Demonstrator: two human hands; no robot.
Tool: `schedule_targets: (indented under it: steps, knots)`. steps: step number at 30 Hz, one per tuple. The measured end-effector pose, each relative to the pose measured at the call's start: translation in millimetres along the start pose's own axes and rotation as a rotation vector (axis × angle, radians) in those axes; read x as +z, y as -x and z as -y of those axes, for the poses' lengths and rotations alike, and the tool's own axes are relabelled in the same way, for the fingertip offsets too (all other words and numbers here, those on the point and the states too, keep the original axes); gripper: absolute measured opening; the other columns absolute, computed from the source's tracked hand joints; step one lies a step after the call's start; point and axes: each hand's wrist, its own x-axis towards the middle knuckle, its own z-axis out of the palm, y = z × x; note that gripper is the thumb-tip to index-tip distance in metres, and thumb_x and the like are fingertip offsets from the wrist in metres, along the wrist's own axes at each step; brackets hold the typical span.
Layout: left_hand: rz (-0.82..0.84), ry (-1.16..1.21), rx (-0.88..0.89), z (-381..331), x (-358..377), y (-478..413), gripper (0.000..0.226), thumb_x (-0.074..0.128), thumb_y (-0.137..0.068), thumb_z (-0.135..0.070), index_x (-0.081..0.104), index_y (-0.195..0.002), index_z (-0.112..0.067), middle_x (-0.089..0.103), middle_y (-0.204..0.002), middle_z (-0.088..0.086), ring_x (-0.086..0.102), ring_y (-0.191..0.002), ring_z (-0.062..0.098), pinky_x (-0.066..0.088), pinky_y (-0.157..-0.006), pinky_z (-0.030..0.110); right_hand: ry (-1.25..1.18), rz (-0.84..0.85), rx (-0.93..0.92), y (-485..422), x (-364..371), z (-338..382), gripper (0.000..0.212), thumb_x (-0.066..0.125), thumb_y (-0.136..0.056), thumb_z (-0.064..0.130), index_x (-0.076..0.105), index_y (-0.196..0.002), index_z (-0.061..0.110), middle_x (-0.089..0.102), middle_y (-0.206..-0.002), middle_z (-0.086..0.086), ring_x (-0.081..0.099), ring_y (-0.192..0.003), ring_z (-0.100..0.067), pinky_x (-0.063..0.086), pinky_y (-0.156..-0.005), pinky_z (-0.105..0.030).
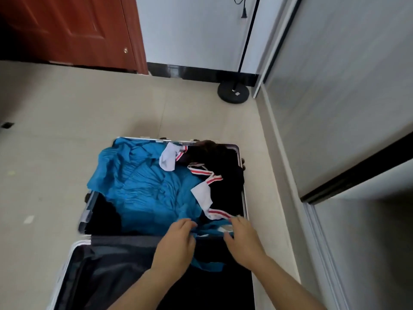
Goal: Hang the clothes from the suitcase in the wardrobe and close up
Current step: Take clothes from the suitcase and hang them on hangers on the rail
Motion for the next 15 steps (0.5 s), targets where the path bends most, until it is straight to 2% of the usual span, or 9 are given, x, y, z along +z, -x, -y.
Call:
schedule_targets:
  steps: [3, 5, 7, 9, 10, 12, 13, 15]
  knots:
    - [-0.011, 0.016, 0.112, 20.7, 62.5, -44.6, 0.034, 0.043, -0.099, -0.013, 0.056, -0.13, -0.019, 0.047, -0.139, -0.011, 0.047, -0.123, 0.008, 0.039, -0.097, 0.019, 0.003, -0.096, -0.006, -62.2, 33.1, -27.1, 0.037, 0.044, -0.102, 0.021, 0.044, -0.138, 0.014, 0.049, -0.135, -0.005, 0.049, -0.12, -0.023, 0.043, -0.099, -0.034]
    - [-0.027, 0.05, 0.126, 36.2, 100.5, -78.8, 0.038, 0.04, -0.1, -0.012, 0.052, -0.136, -0.019, 0.044, -0.144, -0.009, 0.047, -0.126, 0.011, 0.039, -0.1, 0.021, 0.064, -0.144, -0.057, -104.3, 48.7, -42.7, 0.051, 0.046, -0.1, 0.012, 0.031, -0.149, 0.016, 0.036, -0.149, -0.004, 0.043, -0.129, -0.022, 0.042, -0.104, -0.034]
    - [-0.04, 0.1, 0.104, 47.9, 127.1, -110.8, 0.042, 0.04, -0.101, -0.015, 0.044, -0.143, -0.018, 0.037, -0.15, -0.006, 0.042, -0.132, 0.013, 0.033, -0.105, 0.021, 0.22, -0.201, -0.139, -138.1, 52.5, -50.5, 0.075, 0.054, -0.094, 0.003, 0.013, -0.155, 0.018, 0.013, -0.162, -0.004, 0.024, -0.144, -0.025, 0.032, -0.113, -0.035]
    - [-0.039, 0.176, 0.076, 53.0, 143.8, -135.3, 0.049, 0.045, -0.1, -0.022, 0.034, -0.148, -0.02, 0.035, -0.152, -0.005, 0.037, -0.135, 0.013, 0.031, -0.109, 0.023, 0.472, -0.267, -0.213, -159.3, 48.7, -52.1, 0.087, 0.056, -0.092, 0.004, 0.0, -0.157, 0.021, -0.01, -0.164, -0.006, -0.004, -0.151, -0.03, 0.013, -0.121, -0.041]
    - [-0.032, 0.196, 0.064, 56.2, 153.8, -143.2, 0.054, 0.048, -0.099, -0.027, 0.031, -0.15, -0.022, 0.035, -0.152, -0.005, 0.035, -0.135, 0.014, 0.031, -0.111, 0.026, 0.596, -0.288, -0.228, -170.4, 50.5, -56.8, 0.082, 0.054, -0.094, 0.009, 0.001, -0.157, 0.021, -0.017, -0.163, -0.008, -0.013, -0.15, -0.031, 0.004, -0.121, -0.045]
    - [0.01, 0.193, 0.018, 57.9, 164.5, -148.0, 0.06, 0.052, -0.097, -0.037, 0.027, -0.151, -0.025, 0.028, -0.155, -0.007, 0.025, -0.138, 0.017, 0.025, -0.114, 0.028, 0.757, -0.256, -0.197, -182.6, 52.6, -65.3, 0.057, 0.048, -0.098, 0.019, 0.03, -0.151, 0.02, -0.017, -0.162, -0.011, -0.021, -0.148, -0.033, -0.006, -0.119, -0.051]
    - [0.038, 0.186, -0.001, 59.4, 168.4, -147.9, 0.061, 0.051, -0.097, -0.04, 0.027, -0.151, -0.026, 0.022, -0.157, -0.009, 0.018, -0.14, 0.018, 0.02, -0.115, 0.028, 0.803, -0.226, -0.182, -186.2, 56.0, -70.7, 0.044, 0.046, -0.099, 0.022, 0.045, -0.143, 0.02, -0.011, -0.163, -0.012, -0.019, -0.148, -0.033, -0.008, -0.119, -0.052]
    - [0.049, 0.192, -0.013, 61.5, 170.6, -144.4, 0.056, 0.05, -0.097, -0.041, 0.032, -0.148, -0.028, 0.02, -0.156, -0.012, 0.013, -0.141, 0.016, 0.018, -0.113, 0.026, 0.838, -0.202, -0.198, -188.4, 64.7, -80.6, 0.037, 0.043, -0.1, 0.024, 0.056, -0.133, 0.019, 0.015, -0.162, -0.012, -0.002, -0.151, -0.031, -0.007, -0.12, -0.051]
